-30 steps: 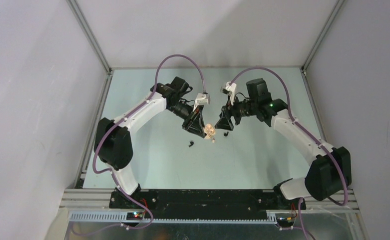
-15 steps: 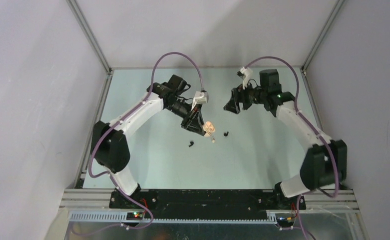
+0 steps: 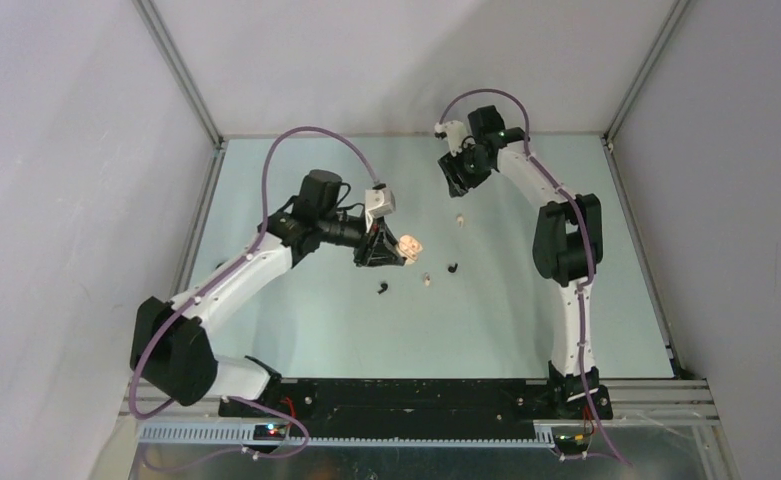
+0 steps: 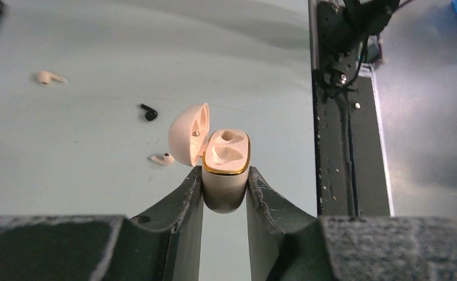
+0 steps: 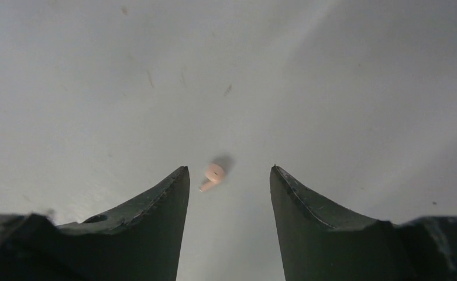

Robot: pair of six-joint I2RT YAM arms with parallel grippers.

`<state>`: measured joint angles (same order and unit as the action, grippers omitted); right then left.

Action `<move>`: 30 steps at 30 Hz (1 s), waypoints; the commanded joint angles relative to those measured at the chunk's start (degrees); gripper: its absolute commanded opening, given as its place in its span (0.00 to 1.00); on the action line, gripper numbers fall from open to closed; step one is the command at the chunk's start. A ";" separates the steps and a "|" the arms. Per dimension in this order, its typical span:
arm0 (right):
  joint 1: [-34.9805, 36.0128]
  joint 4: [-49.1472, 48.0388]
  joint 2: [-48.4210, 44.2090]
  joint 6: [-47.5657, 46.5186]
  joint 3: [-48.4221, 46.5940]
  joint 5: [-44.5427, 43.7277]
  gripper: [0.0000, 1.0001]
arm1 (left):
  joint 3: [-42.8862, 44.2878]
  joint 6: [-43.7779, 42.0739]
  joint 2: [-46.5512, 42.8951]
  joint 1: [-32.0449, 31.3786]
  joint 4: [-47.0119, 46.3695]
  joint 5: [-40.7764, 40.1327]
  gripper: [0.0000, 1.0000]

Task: Insert the wireless bluetooth earbuds into the charging case
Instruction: Pick up the right earbud from the center of the board.

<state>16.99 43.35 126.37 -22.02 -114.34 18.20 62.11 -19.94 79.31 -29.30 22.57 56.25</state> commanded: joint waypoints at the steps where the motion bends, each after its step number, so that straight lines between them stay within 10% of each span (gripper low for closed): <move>1: 1.80 9.02 1.56 -16.20 -3.78 -7.22 0.58 | -1.67 6.50 -5.26 0.81 -12.55 -3.03 0.00; 30: 6.47 12.36 9.56 -31.45 -4.64 -13.82 0.46 | -6.12 -1.45 -8.44 2.48 -6.69 -2.52 0.00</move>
<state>23.03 55.83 134.96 -51.79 -115.90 5.15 56.21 -20.58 70.98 -27.07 18.04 52.71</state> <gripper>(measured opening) 0.461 0.317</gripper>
